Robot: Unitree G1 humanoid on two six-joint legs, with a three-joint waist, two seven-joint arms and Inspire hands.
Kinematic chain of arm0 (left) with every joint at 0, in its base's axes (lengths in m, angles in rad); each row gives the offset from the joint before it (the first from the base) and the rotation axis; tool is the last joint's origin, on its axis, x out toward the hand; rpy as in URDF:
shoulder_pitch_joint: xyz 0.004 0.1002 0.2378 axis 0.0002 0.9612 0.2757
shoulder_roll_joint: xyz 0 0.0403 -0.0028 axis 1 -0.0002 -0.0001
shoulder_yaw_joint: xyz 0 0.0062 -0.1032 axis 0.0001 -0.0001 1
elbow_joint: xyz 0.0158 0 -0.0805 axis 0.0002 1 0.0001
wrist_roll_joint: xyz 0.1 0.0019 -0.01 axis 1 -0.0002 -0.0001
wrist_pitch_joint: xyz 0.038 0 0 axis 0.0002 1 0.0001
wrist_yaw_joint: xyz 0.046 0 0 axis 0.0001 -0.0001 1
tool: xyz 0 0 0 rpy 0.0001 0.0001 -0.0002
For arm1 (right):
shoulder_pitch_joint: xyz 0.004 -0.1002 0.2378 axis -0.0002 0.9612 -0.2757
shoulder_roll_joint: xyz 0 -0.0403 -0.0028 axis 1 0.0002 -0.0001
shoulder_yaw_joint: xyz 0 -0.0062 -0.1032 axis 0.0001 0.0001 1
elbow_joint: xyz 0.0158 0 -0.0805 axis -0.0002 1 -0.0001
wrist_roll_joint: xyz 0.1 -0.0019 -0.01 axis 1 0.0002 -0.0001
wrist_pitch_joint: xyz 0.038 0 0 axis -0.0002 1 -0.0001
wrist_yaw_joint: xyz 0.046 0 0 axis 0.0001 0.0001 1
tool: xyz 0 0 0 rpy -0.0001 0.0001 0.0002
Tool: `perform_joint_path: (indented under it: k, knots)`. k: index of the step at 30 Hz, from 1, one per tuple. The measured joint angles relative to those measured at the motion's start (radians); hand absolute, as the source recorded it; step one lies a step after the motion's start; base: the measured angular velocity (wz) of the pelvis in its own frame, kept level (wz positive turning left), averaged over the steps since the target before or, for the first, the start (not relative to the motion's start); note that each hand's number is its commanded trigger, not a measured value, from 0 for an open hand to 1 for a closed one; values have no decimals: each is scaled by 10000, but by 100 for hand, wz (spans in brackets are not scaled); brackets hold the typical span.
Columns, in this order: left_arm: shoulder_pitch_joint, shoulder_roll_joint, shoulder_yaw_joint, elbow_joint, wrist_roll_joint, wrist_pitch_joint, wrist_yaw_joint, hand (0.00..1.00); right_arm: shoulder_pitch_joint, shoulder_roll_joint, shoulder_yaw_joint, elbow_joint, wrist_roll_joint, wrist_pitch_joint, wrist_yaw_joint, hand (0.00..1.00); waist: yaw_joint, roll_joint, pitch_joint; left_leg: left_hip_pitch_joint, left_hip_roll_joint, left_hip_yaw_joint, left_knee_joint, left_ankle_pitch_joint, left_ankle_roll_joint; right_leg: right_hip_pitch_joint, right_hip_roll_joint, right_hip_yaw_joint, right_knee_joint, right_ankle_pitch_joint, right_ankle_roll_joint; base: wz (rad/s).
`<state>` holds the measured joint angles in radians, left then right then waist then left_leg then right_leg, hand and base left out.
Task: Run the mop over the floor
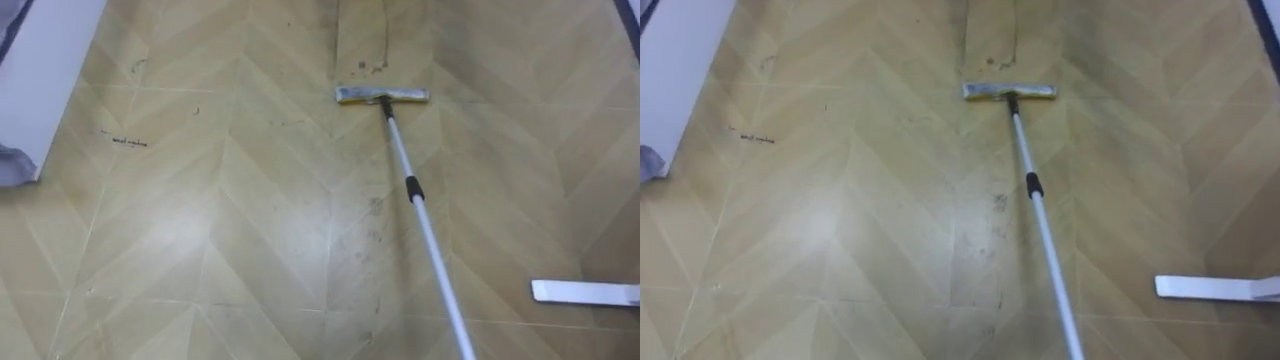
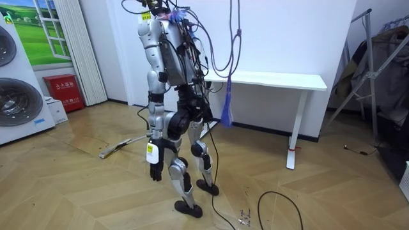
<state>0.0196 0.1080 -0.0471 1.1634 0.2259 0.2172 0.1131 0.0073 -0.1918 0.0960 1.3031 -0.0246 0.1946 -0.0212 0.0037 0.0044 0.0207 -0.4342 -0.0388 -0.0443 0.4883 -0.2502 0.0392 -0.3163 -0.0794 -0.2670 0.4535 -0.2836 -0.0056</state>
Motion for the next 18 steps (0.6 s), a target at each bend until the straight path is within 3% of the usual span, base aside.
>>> perform_joint_path:
  k: [4, 6, 8, 10, 11, 12, 13, 14, 15, 16, 17, 18]
  knots:
    - [-162, 1, -96, 208, -700, 0, 335, 0, 21, 38, 5, 298, 128, 43, -488, 100, 21, -59, 44, -1066, -163, -155, 1062, -21, -29, -1121, -203, 183, 1379, -452, -96, 18]
    - [-244, 17, -179, 562, -1198, 33, 384, 0, -16, 49, 54, 396, 432, 79, -662, 100, 140, -8, 53, -1872, -199, -282, 2240, -186, -291, -1806, -209, 358, 2316, -888, -324, 12]
    - [-283, 57, -195, 709, -1668, 49, 411, 0, -353, 50, 73, 720, 639, 105, -739, 100, 375, 36, 45, -2599, -226, -475, 3096, -332, -534, -2323, -128, 466, 2959, -1390, -362, 11]
    - [-274, 140, -392, 776, -2191, 56, 520, 0, -911, 46, -33, 959, 708, 166, -790, 100, 564, 127, -2, -3449, -68, -417, 4253, -267, -668, -2967, -63, 526, 3773, -1772, -679, 10]
    - [-253, 235, -589, 885, -2691, 49, 596, 0, -1336, -3, -24, 1126, 924, 261, -840, 100, 910, 98, 1, -4164, 138, -289, 5488, 98, -848, -3359, 67, 632, 4406, -1997, -908, -34]
    - [-168, 252, -806, 1092, -3242, 10, 746, 0, -1861, -101, -19, 1291, 1016, 355, -797, 100, 1217, 30, 30, -4999, 220, -231, 7237, 1180, -825, -3627, 76, 705, 5061, -2198, -1167, -56]
    - [-90, 233, -929, 1143, -3502, -15, 811, 0, -2150, -166, 10, 1346, 1100, 412, -727, 100, 1415, -105, 75, -5456, 280, -157, 8271, 1832, -818, -3678, 63, 750, 5336, -2275, -1225, -84]
    - [161, 199, -952, 1146, -3891, -84, 813, 0, -2738, -297, 1, 1318, 1155, 455, -517, 100, 1712, -146, 6, -6300, 336, 53, 10493, 2755, -863, -3864, -5, 873, 5787, -2334, -1313, -72]
    - [236, 212, -955, 1138, -4138, -157, 786, 0, -3363, -388, -3, 1301, 1177, 418, -245, 100, 1797, -269, 77, -7022, 279, 368, 12142, 2836, -862, -3956, -119, 960, 5916, -2333, -1319, -51]
    - [269, 251, -950, 1141, -4223, -237, 777, 0, -3640, -403, -16, 1303, 1215, 365, -95, 100, 1808, -275, 89, -7330, 253, 572, 12744, 2785, -811, -3955, -249, 1003, 5912, -2327, -1331, -8]
    - [294, 361, -951, 1140, -4313, -432, 754, 0, -4055, -396, -2, 1367, 1489, 220, 169, 100, 1915, -663, 274, -7684, 271, 973, 13177, 2556, -537, -3942, -486, 1305, 5885, -2327, -1329, 22]
    - [335, 376, -958, 1119, -4252, -586, 690, 0, -4252, -498, 9, 1383, 1836, 148, 364, 100, 1896, -788, 311, -7864, 273, 1126, 12901, 2249, -442, -3819, -575, 1455, 5731, -2312, -1255, 32]
